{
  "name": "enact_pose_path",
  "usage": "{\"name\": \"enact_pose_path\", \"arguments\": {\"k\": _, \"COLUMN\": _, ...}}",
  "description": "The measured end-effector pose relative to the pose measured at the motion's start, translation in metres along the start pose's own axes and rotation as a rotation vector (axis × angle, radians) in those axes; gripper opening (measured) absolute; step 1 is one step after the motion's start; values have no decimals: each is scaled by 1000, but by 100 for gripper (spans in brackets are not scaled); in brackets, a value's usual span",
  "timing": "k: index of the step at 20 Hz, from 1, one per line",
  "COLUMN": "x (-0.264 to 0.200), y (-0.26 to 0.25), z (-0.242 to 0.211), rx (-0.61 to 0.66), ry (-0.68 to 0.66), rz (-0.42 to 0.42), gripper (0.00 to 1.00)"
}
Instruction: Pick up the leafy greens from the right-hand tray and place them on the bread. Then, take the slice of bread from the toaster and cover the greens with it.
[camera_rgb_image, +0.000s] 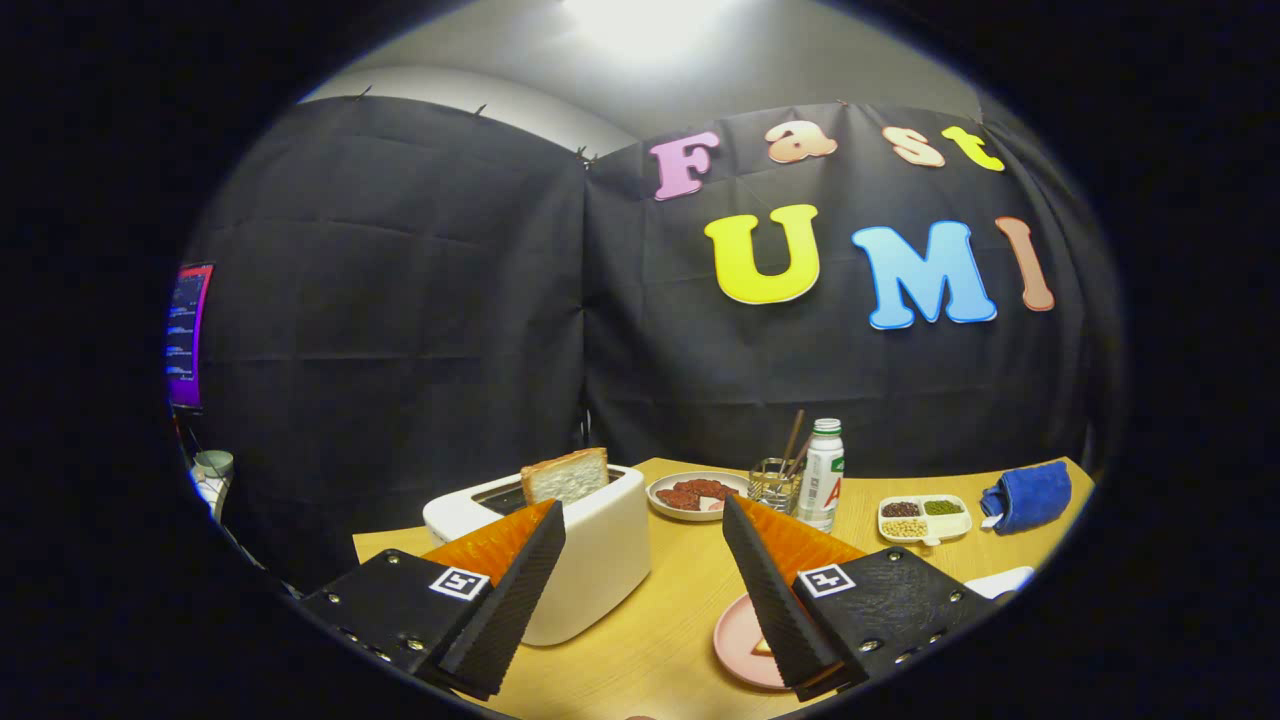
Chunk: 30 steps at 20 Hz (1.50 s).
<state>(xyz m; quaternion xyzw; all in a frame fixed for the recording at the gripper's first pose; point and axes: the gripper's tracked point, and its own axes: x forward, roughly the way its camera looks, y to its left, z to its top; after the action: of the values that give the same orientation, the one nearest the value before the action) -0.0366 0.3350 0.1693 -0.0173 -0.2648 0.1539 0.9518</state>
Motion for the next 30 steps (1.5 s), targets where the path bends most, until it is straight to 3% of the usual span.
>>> {"name": "enact_pose_path", "arguments": {"k": 6, "x": 49, "y": 54, "z": -3, "rx": -2, "ry": -12, "rz": 51, "gripper": 96}}
{"name": "enact_pose_path", "arguments": {"k": 15, "x": 102, "y": 56, "z": -18, "rx": 27, "ry": 3, "rz": 2, "gripper": 94}}
{"name": "enact_pose_path", "arguments": {"k": 18, "x": 109, "y": 53, "z": -21, "rx": 36, "ry": 4, "rz": -16, "gripper": 87}}
{"name": "enact_pose_path", "arguments": {"k": 21, "x": 112, "y": 53, "z": -29, "rx": 60, "ry": 37, "rz": 3, "gripper": 67}}
{"name": "enact_pose_path", "arguments": {"k": 23, "x": 112, "y": 49, "z": -29, "rx": 84, "ry": 48, "rz": 1, "gripper": 32}}
{"name": "enact_pose_path", "arguments": {"k": 24, "x": 115, "y": 47, "z": -30, "rx": 81, "ry": 52, "rz": -1, "gripper": 31}}
{"name": "enact_pose_path", "arguments": {"k": 26, "x": 108, "y": 46, "z": -29, "rx": 90, "ry": 50, "rz": 6, "gripper": 9}}
{"name": "enact_pose_path", "arguments": {"k": 30, "x": 99, "y": 45, "z": -9, "rx": 137, "ry": 0, "rz": 54, "gripper": 9}}
